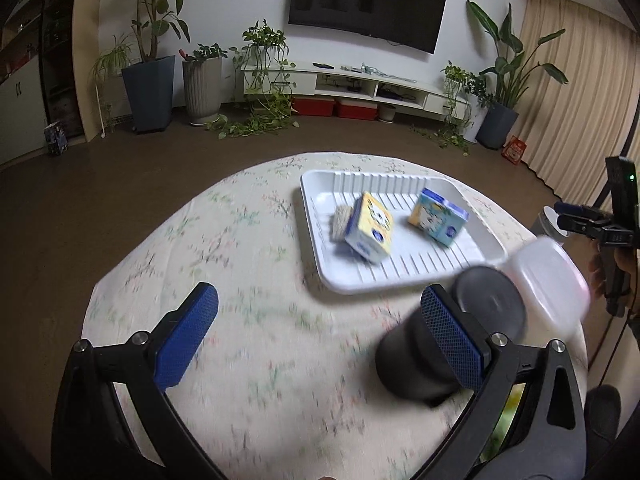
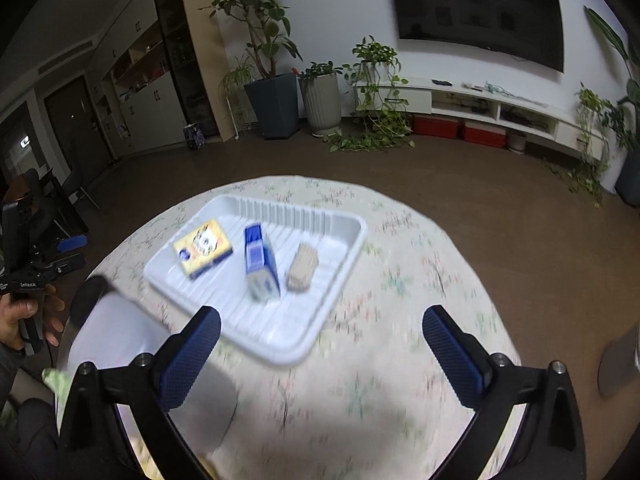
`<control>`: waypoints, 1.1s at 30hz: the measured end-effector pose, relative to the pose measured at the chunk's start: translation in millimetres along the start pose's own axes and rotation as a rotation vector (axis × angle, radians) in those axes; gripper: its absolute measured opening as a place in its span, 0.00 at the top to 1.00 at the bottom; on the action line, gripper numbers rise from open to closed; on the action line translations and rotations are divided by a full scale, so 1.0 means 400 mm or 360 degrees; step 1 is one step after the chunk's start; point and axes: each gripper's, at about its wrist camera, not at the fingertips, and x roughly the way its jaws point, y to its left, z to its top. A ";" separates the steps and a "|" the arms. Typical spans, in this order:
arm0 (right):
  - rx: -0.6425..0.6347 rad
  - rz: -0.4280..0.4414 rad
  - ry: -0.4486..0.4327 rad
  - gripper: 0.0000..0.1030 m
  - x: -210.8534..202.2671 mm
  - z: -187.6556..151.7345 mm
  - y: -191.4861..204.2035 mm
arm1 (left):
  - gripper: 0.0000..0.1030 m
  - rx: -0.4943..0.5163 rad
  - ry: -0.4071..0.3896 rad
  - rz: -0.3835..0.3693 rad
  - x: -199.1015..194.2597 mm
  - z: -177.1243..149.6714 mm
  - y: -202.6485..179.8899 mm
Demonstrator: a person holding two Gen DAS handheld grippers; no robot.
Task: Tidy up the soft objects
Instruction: 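Move both grippers back toward the remaining soft items, then close the left gripper on the green cloth while the right grasps a tan egg sponge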
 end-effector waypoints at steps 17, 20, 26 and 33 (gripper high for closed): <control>0.0292 0.0103 0.0014 0.00 -0.192 -0.340 0.121 | 0.00 -0.0033 0.0052 -0.0164 -0.190 -0.296 -0.147; 0.0249 0.0067 0.0045 0.00 -0.203 -0.385 0.179 | 0.00 0.0021 0.0073 -0.0168 -0.202 -0.338 -0.189; 0.0109 -0.0041 0.0108 0.00 -0.200 -0.473 0.291 | 0.00 0.0081 0.0102 -0.0165 -0.206 -0.385 -0.238; 0.0036 -0.0123 0.0155 0.00 -0.174 -0.528 0.366 | 0.00 0.0192 0.0141 -0.0128 -0.180 -0.401 -0.281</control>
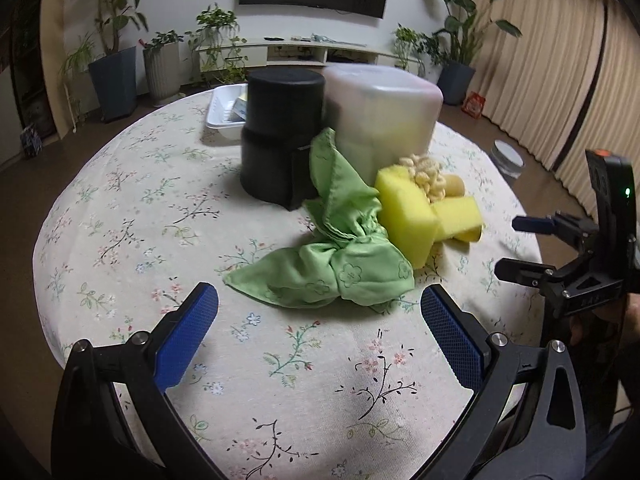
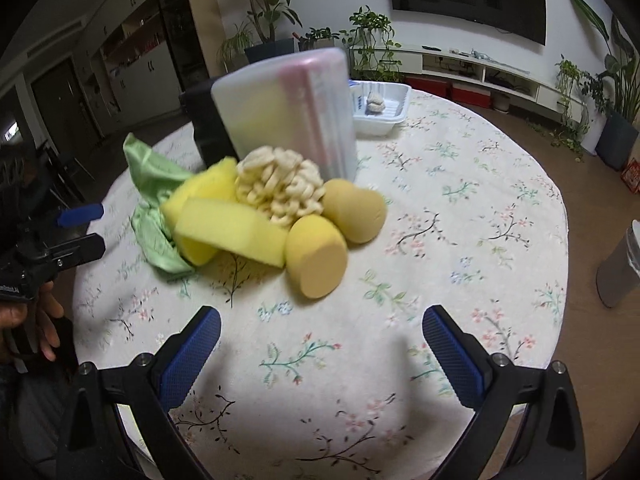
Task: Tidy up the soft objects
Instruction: 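Close the left gripper on the green cloth while the right grasps a tan egg sponge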
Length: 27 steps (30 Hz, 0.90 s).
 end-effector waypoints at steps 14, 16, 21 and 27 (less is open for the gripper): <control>0.0054 -0.0015 0.0027 0.00 0.047 0.013 0.008 | 0.00 0.0001 0.0065 0.0014 0.067 0.017 -0.016; 0.0070 -0.0019 0.0031 0.02 0.054 0.020 0.003 | 0.00 0.0011 0.0092 0.0024 0.083 0.020 -0.020; 0.0099 -0.0015 0.0069 0.09 0.079 0.038 -0.008 | 0.00 0.0003 0.0123 0.0044 0.107 0.027 -0.021; 0.0098 0.0005 0.0060 0.12 0.091 0.048 -0.008 | 0.00 -0.0003 0.0142 0.0071 0.130 0.043 -0.020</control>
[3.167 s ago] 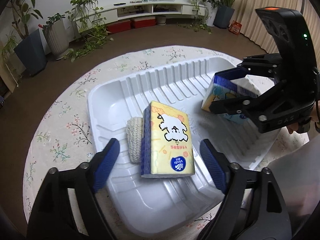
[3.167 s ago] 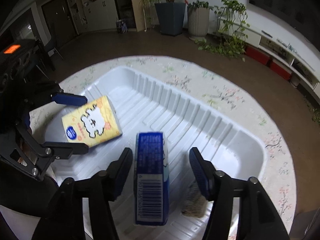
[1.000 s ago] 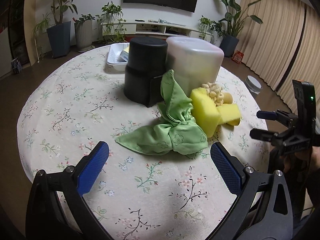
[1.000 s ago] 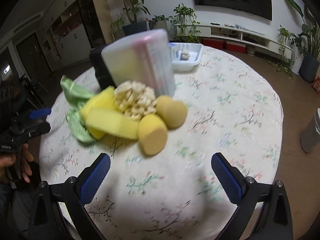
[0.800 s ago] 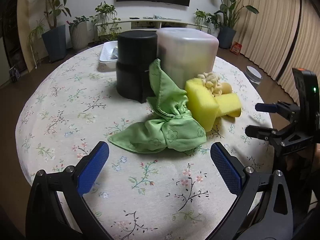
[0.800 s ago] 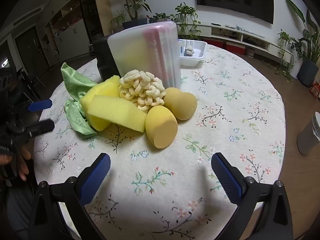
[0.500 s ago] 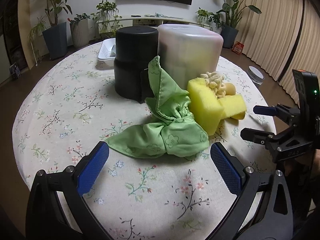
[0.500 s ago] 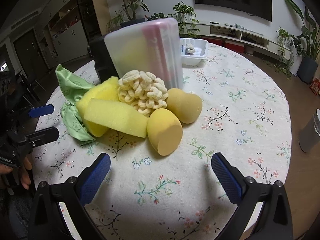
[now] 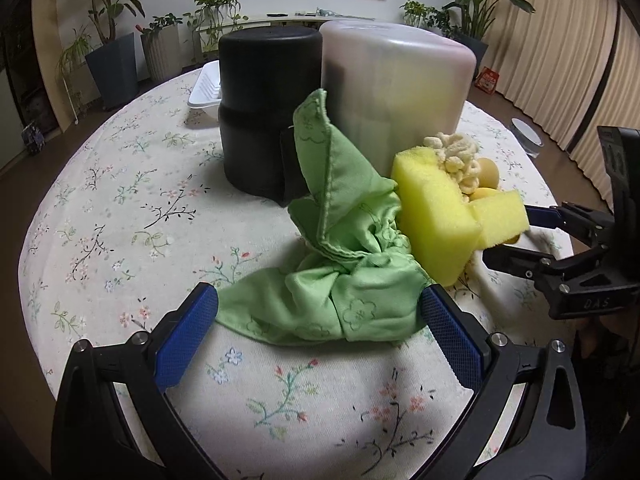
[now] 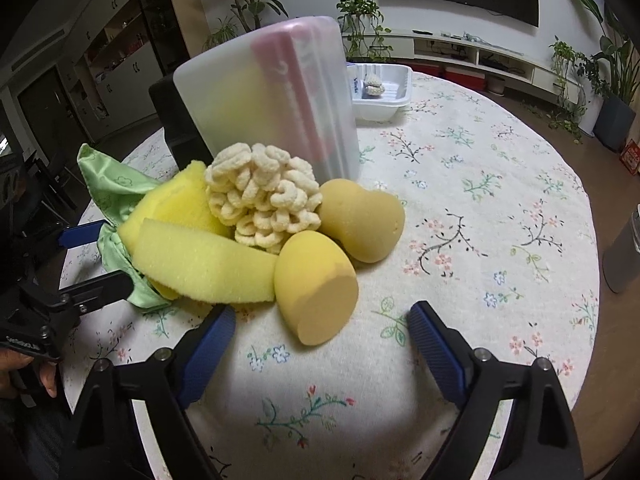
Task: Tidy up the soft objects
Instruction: 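Close the left gripper on the green cloth while the right grasps a tan egg sponge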
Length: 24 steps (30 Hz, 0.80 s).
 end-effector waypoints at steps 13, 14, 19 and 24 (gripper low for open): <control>-0.0042 0.0041 -0.0017 0.27 0.012 0.019 0.008 | 0.00 -0.0052 0.0075 -0.0019 0.039 0.015 0.005; -0.0051 0.0044 -0.0015 0.27 0.013 0.020 0.012 | 0.00 -0.0062 0.0078 -0.0026 0.041 0.015 0.009; -0.0044 0.0058 -0.0021 0.28 0.017 0.024 0.016 | 0.00 -0.0072 0.0078 -0.0018 0.040 0.013 0.011; -0.0034 0.0061 -0.0027 0.28 0.018 0.025 0.015 | 0.00 -0.0078 0.0070 0.0002 0.040 0.007 0.010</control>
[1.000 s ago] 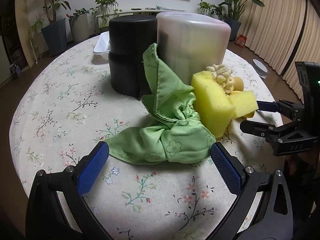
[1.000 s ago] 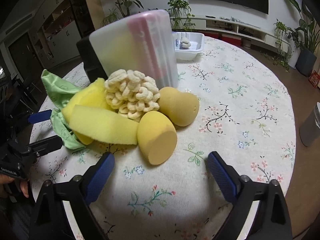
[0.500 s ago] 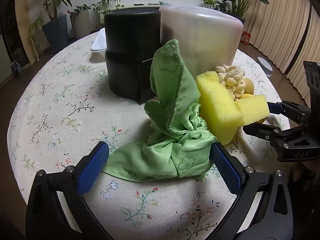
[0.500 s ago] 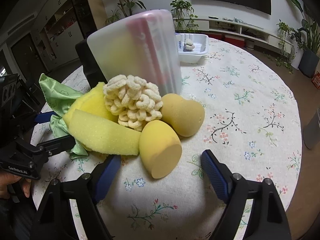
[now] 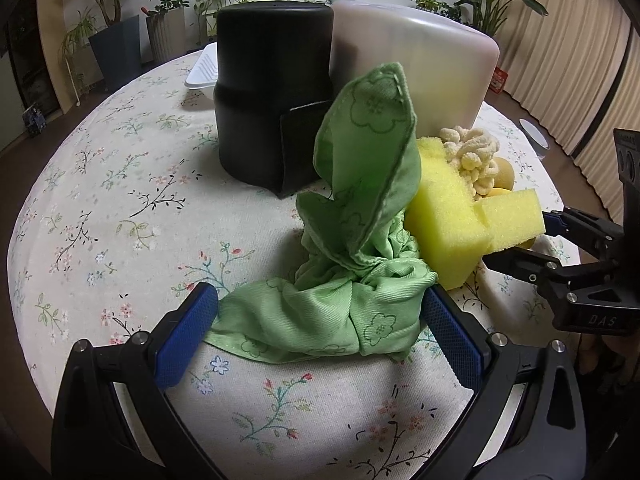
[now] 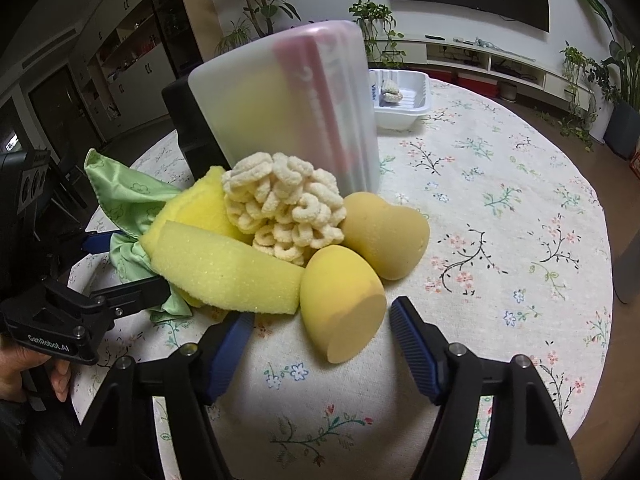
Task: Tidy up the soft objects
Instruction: 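Close the left gripper on the green cloth while the right grasps a tan egg sponge, then carry the green cloth and tan egg sponge over the white tray with both grippers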
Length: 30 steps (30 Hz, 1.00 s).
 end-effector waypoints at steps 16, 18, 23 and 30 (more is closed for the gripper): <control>-0.0110 -0.0109 0.0008 0.57 0.009 -0.005 0.010 | 0.40 -0.0033 -0.0025 0.0005 -0.011 -0.011 0.004; -0.0102 -0.0106 0.0009 0.62 0.006 -0.006 0.006 | 0.48 -0.0046 -0.0033 0.0005 -0.014 -0.013 0.008; -0.0074 -0.0061 0.0003 0.64 0.002 -0.009 -0.006 | 0.69 -0.0103 -0.0052 -0.0004 -0.023 -0.020 0.029; -0.0061 -0.0062 0.0001 0.66 -0.036 -0.032 0.004 | 0.80 -0.0142 -0.0052 -0.0032 -0.036 -0.034 0.039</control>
